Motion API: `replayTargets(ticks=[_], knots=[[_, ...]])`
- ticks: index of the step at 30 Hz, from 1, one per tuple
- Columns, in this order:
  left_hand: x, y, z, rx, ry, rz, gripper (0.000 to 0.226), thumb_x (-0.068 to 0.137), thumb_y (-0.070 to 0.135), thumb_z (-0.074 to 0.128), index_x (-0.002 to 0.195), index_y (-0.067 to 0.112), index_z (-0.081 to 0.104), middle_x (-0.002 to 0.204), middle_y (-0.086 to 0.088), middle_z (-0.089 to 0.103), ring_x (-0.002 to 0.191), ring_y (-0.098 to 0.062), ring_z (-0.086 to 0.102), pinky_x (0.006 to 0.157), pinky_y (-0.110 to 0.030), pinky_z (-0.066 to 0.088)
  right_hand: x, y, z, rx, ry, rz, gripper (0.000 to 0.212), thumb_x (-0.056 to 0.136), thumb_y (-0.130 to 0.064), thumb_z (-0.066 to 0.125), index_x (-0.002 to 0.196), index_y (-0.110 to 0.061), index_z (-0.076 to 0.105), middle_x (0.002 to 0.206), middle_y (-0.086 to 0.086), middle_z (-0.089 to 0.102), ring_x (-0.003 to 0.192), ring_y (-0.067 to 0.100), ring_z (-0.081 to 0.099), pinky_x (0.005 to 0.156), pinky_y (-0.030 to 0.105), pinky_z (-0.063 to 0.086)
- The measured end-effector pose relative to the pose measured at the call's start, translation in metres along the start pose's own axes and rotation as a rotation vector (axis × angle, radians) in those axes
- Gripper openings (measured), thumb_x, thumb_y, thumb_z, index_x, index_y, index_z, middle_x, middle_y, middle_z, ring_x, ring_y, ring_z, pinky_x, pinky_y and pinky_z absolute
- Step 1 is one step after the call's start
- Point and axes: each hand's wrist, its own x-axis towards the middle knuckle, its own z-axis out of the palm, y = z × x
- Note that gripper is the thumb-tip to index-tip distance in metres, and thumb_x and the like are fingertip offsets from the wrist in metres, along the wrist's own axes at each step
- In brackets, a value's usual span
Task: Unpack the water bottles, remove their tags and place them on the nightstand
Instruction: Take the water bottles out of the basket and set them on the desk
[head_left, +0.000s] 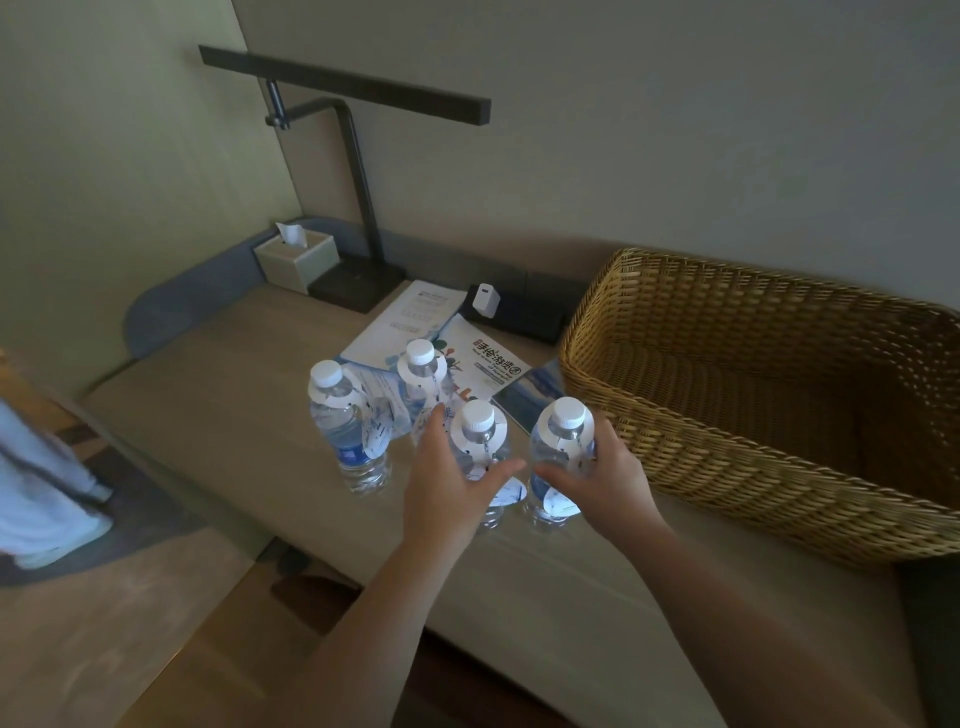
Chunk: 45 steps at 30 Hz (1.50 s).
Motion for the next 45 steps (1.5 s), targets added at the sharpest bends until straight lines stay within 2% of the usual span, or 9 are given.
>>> replayTargets(ticks=[4, 7, 12, 17, 22, 27, 33, 39, 45], knots=[[-0.017, 0.019, -0.005, 0.198, 0.276, 0.353, 0.059, 0.088, 0.037, 0.065, 0.133, 0.005, 0.047, 0.137, -0.014, 0.046, 0.127, -0.022, 0.046, 0.094, -0.029, 0.047, -0.002, 0.005, -0.006, 0.032, -0.011, -0.007, 0.073, 0.072, -0.045, 0.078, 0.133, -0.035, 0.039, 0.119, -0.014, 0.053, 0.105, 0.006, 0.050, 0.079, 0.018, 0.040], [-0.027, 0.036, 0.005, 0.140, 0.201, 0.487, 0.041, 0.089, 0.019, 0.059, 0.127, 0.003, 0.052, 0.129, -0.012, 0.049, 0.119, -0.020, 0.051, 0.092, -0.023, 0.047, -0.005, 0.008, -0.013, 0.048, -0.055, -0.001, 0.073, 0.075, -0.046, 0.075, 0.137, -0.036, 0.038, 0.126, -0.014, 0.053, 0.113, 0.009, 0.051, 0.089, 0.030, 0.044], [-0.033, 0.045, 0.027, 0.035, -0.119, 0.240, 0.049, 0.093, 0.012, 0.058, 0.139, 0.009, 0.042, 0.135, -0.005, 0.050, 0.123, -0.007, 0.044, 0.095, -0.006, 0.033, -0.006, 0.009, -0.019, 0.165, -0.040, 0.026, 0.051, 0.084, -0.029, 0.067, 0.129, -0.040, 0.047, 0.118, -0.016, 0.059, 0.110, 0.010, 0.058, 0.093, 0.036, 0.048], [-0.024, 0.043, 0.046, -0.015, -0.254, -0.006, 0.054, 0.099, 0.009, 0.045, 0.149, 0.013, 0.028, 0.143, -0.010, 0.048, 0.129, -0.022, 0.048, 0.102, -0.037, 0.044, -0.011, 0.012, -0.022, 0.199, -0.089, 0.042, 0.052, 0.086, -0.022, 0.061, 0.133, -0.039, 0.047, 0.117, -0.024, 0.060, 0.108, 0.002, 0.060, 0.087, 0.025, 0.047], [-0.016, 0.043, 0.055, -0.110, -0.235, -0.165, 0.048, 0.099, 0.011, 0.044, 0.145, 0.023, 0.040, 0.138, -0.004, 0.055, 0.126, -0.020, 0.050, 0.099, -0.033, 0.046, -0.017, 0.012, -0.026, 0.215, -0.137, 0.045, 0.053, 0.087, -0.012, 0.053, 0.129, -0.044, 0.051, 0.109, -0.011, 0.069, 0.102, 0.019, 0.066, 0.088, 0.044, 0.054], [-0.026, 0.052, 0.069, -0.112, -0.269, -0.118, 0.051, 0.095, 0.006, 0.046, 0.143, 0.024, 0.045, 0.131, 0.000, 0.060, 0.121, -0.016, 0.054, 0.096, -0.028, 0.046, -0.026, 0.015, -0.044, 0.163, -0.094, 0.082, 0.056, 0.085, -0.012, 0.053, 0.128, -0.049, 0.050, 0.103, 0.000, 0.071, 0.098, 0.024, 0.066, 0.088, 0.050, 0.052], [-0.040, 0.062, 0.083, -0.134, -0.333, -0.078, 0.053, 0.090, 0.004, 0.050, 0.139, 0.025, 0.048, 0.124, 0.002, 0.063, 0.112, -0.015, 0.059, 0.086, -0.022, 0.045, -0.048, 0.024, -0.066, 0.174, -0.024, 0.124, 0.054, 0.084, -0.009, 0.052, 0.126, -0.042, 0.055, 0.101, -0.009, 0.072, 0.097, 0.015, 0.067, 0.086, 0.039, 0.055], [-0.057, 0.061, 0.091, -0.228, -0.389, -0.014, 0.043, 0.087, 0.005, 0.056, 0.118, 0.034, 0.056, 0.102, 0.018, 0.064, 0.096, 0.002, 0.061, 0.075, -0.008, 0.045, -0.076, 0.033, -0.074, 0.207, 0.063, 0.162, 0.056, 0.080, -0.005, 0.049, 0.121, -0.042, 0.058, 0.105, -0.010, 0.071, 0.100, 0.012, 0.065, 0.093, 0.046, 0.051], [-0.066, 0.058, 0.096, -0.285, -0.465, -0.068, 0.032, 0.080, 0.031, 0.065, 0.107, 0.042, 0.051, 0.104, 0.017, 0.064, 0.093, -0.001, 0.064, 0.068, -0.013, 0.049, -0.095, 0.038, -0.089, 0.396, 0.084, 0.170, 0.057, 0.081, -0.002, 0.050, 0.131, -0.030, 0.054, 0.119, -0.006, 0.067, 0.113, 0.012, 0.060, 0.099, 0.038, 0.047]])
